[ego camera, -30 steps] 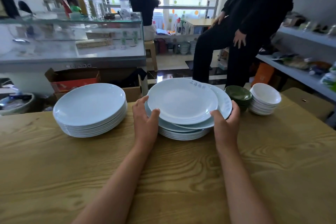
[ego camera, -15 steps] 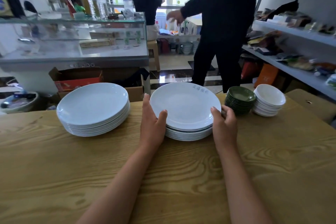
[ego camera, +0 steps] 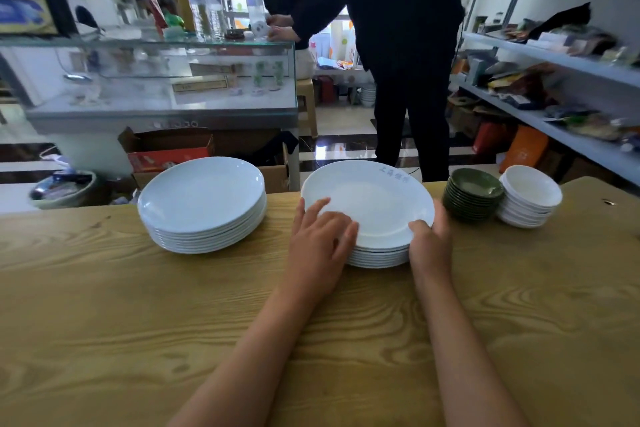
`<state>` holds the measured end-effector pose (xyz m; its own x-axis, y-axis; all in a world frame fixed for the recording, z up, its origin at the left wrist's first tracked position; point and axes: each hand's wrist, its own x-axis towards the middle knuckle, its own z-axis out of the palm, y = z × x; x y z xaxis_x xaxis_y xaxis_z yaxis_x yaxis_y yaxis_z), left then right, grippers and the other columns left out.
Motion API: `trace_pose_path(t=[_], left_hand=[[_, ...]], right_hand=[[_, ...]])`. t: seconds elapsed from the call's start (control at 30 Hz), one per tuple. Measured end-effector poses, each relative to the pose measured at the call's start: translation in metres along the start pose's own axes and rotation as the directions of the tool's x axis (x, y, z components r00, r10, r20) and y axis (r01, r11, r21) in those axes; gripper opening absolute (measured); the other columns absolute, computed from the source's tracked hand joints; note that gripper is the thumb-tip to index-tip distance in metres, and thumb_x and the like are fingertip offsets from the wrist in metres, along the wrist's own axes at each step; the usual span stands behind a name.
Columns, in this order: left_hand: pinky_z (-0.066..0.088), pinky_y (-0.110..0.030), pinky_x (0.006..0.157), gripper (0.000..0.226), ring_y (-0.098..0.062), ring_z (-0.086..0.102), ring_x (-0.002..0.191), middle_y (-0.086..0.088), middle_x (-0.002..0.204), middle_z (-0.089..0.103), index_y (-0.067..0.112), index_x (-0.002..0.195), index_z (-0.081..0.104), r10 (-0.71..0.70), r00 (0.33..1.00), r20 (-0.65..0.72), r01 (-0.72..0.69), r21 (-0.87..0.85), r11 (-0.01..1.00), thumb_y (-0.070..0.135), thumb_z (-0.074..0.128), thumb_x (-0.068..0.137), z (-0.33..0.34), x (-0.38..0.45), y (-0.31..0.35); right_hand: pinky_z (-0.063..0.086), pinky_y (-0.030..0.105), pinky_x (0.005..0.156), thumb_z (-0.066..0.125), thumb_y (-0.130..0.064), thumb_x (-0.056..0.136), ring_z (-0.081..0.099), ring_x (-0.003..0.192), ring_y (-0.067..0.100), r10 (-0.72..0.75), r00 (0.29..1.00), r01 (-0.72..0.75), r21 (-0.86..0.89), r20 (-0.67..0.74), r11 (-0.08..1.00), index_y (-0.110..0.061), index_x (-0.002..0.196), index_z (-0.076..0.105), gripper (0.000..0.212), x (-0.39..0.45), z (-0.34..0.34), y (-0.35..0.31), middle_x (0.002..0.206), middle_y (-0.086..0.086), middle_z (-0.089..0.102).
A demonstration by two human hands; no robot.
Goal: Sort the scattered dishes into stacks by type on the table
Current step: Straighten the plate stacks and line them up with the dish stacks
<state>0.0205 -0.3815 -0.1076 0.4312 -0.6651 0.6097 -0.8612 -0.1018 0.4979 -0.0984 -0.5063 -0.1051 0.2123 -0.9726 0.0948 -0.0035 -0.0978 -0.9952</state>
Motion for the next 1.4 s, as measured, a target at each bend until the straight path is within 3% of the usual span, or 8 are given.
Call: trace_pose_path(t=[0.13, 0.37, 0.57, 0.8, 0.97, 1.13, 1.27, 1.4], left_hand=[[0.006, -0.042, 0.12, 0.065, -0.011, 0.034, 0.134, 0.013, 0.121, 0.056, 0.03, 0.113, 0.062, 0.066, 0.987, 0.144, -0.089, 0.159, 0.983, 0.079, 0.036, 0.08, -0.015, -0.002, -0.008], [0.024, -0.043, 0.116, 0.046, -0.007, 0.051, 0.104, 0.011, 0.097, 0.061, 0.024, 0.096, 0.068, 0.025, 0.998, -0.063, -0.021, 0.069, 0.997, 0.066, 0.057, 0.079, -0.027, 0.001, -0.033], [0.027, -0.039, 0.114, 0.031, -0.004, 0.051, 0.098, 0.014, 0.09, 0.06, 0.025, 0.088, 0.066, -0.031, 0.991, -0.133, 0.037, 0.046, 0.998, 0.054, 0.066, 0.078, -0.026, 0.002, -0.037], [0.024, -0.036, 0.115, 0.031, -0.002, 0.05, 0.098, 0.015, 0.089, 0.059, 0.025, 0.086, 0.064, -0.052, 0.991, -0.121, 0.06, 0.064, 0.996, 0.054, 0.065, 0.077, -0.024, 0.002, -0.039], [0.02, -0.037, 0.118, 0.024, -0.003, 0.055, 0.098, 0.014, 0.092, 0.063, 0.025, 0.089, 0.065, -0.025, 0.995, -0.099, 0.037, 0.128, 0.991, 0.046, 0.053, 0.088, -0.022, 0.002, -0.036], [0.023, -0.04, 0.117, 0.027, -0.016, 0.054, 0.112, 0.003, 0.103, 0.066, 0.016, 0.098, 0.066, 0.082, 0.995, -0.062, -0.07, 0.167, 0.983, 0.028, 0.042, 0.097, -0.021, -0.002, -0.031], [0.027, -0.042, 0.115, 0.024, -0.022, 0.047, 0.128, -0.004, 0.116, 0.064, 0.009, 0.108, 0.066, 0.276, 0.959, -0.07, -0.261, 0.171, 0.95, 0.02, 0.047, 0.098, -0.012, -0.009, -0.003], [0.036, -0.043, 0.111, 0.026, -0.024, 0.043, 0.133, -0.006, 0.126, 0.06, 0.012, 0.118, 0.062, 0.43, 0.898, 0.097, -0.441, 0.172, 0.881, 0.019, 0.051, 0.095, 0.024, -0.017, 0.041]], right_hand=[[0.044, 0.037, 0.099, 0.045, -0.006, 0.089, 0.05, 0.12, 0.021, 0.011, 1.0, -0.011, -0.007, -0.008, 1.0, -0.02, 0.144, 0.038, 0.057, -0.002, 0.009, -0.004, 0.134, 0.002, 0.052], [0.049, 0.036, 0.093, 0.042, -0.006, 0.09, 0.053, 0.116, 0.022, 0.006, 0.994, -0.007, 0.01, 0.105, 1.0, -0.021, 0.142, 0.04, 0.055, -0.002, 0.055, -0.014, 0.13, 0.004, 0.055], [0.048, 0.02, 0.071, 0.042, -0.007, 0.092, 0.053, 0.111, 0.019, -0.022, 0.992, 0.021, 0.012, 0.127, 1.0, -0.022, 0.143, 0.038, 0.053, 0.004, 0.072, -0.008, 0.126, 0.002, 0.054], [0.051, 0.03, 0.083, 0.044, -0.011, 0.092, 0.053, 0.113, 0.02, -0.038, 0.99, 0.04, -0.012, 0.134, 0.999, -0.024, 0.144, 0.035, 0.055, 0.009, 0.071, -0.002, 0.129, 0.002, 0.053], [0.041, 0.033, 0.103, 0.037, -0.034, 0.102, 0.046, 0.129, 0.018, -0.018, 0.991, 0.008, 0.071, 0.13, 0.997, -0.021, 0.147, 0.036, 0.047, 0.003, 0.061, -0.001, 0.142, 0.0, 0.049], [0.028, 0.027, 0.108, 0.038, -0.018, 0.101, 0.038, 0.137, 0.018, -0.035, 0.993, 0.066, -0.282, 0.114, 0.957, -0.016, 0.148, 0.037, 0.046, -0.019, 0.012, -0.001, 0.15, 0.002, 0.041], [0.029, 0.028, 0.112, 0.044, -0.018, 0.099, 0.04, 0.136, 0.018, -0.067, 0.953, 0.253, -0.66, 0.294, 0.708, -0.015, 0.143, 0.045, 0.044, -0.034, -0.053, 0.007, 0.148, 0.002, 0.044], [0.02, 0.027, 0.114, 0.039, -0.02, 0.1, 0.03, 0.142, 0.019, -0.041, 0.956, 0.274, -0.83, 0.292, 0.486, -0.011, 0.142, 0.045, 0.043, -0.033, -0.117, 0.007, 0.152, 0.007, 0.037]])
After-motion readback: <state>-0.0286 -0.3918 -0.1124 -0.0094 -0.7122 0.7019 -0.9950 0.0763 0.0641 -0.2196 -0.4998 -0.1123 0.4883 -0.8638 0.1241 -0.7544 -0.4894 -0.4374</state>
